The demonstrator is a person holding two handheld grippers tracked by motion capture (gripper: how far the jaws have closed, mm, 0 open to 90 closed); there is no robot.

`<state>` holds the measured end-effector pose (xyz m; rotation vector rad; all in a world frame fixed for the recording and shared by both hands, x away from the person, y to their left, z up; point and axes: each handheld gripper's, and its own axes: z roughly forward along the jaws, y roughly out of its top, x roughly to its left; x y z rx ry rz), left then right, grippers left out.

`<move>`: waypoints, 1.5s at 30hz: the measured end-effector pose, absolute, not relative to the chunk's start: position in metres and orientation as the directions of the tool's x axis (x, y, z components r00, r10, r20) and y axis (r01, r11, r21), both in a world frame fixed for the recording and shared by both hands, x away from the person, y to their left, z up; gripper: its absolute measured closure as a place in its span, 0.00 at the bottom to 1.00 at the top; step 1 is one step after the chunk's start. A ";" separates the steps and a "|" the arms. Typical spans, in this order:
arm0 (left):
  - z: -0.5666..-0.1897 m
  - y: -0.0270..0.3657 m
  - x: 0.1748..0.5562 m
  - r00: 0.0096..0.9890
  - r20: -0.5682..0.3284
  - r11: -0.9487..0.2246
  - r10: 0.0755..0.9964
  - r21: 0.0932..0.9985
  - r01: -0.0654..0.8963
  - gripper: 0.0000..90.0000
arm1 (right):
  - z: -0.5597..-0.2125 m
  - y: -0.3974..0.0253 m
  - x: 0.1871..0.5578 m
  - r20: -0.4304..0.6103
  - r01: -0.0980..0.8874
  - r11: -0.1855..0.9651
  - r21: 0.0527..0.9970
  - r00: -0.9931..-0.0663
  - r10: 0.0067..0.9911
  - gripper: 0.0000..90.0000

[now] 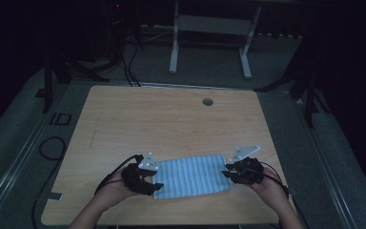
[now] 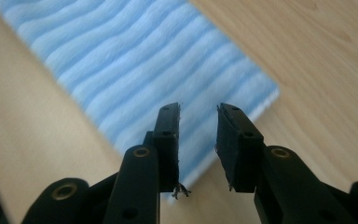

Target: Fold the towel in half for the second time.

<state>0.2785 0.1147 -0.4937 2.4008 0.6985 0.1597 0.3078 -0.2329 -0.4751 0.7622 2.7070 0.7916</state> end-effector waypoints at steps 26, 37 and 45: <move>-0.535 0.123 0.355 0.828 -0.101 -0.652 0.552 0.567 0.504 0.43 | -0.526 -0.192 0.373 -0.008 0.487 0.721 0.492 -0.826 0.563 0.59; -0.533 0.125 0.383 0.799 -0.049 -0.659 0.599 0.537 0.527 0.43 | -0.526 -0.176 0.409 -0.010 0.513 0.711 0.481 -0.808 0.590 0.58; -0.531 0.131 0.404 0.771 -0.048 -0.648 0.635 0.512 0.565 0.43 | -0.526 -0.166 0.428 -0.004 0.527 0.702 0.479 -0.798 0.602 0.58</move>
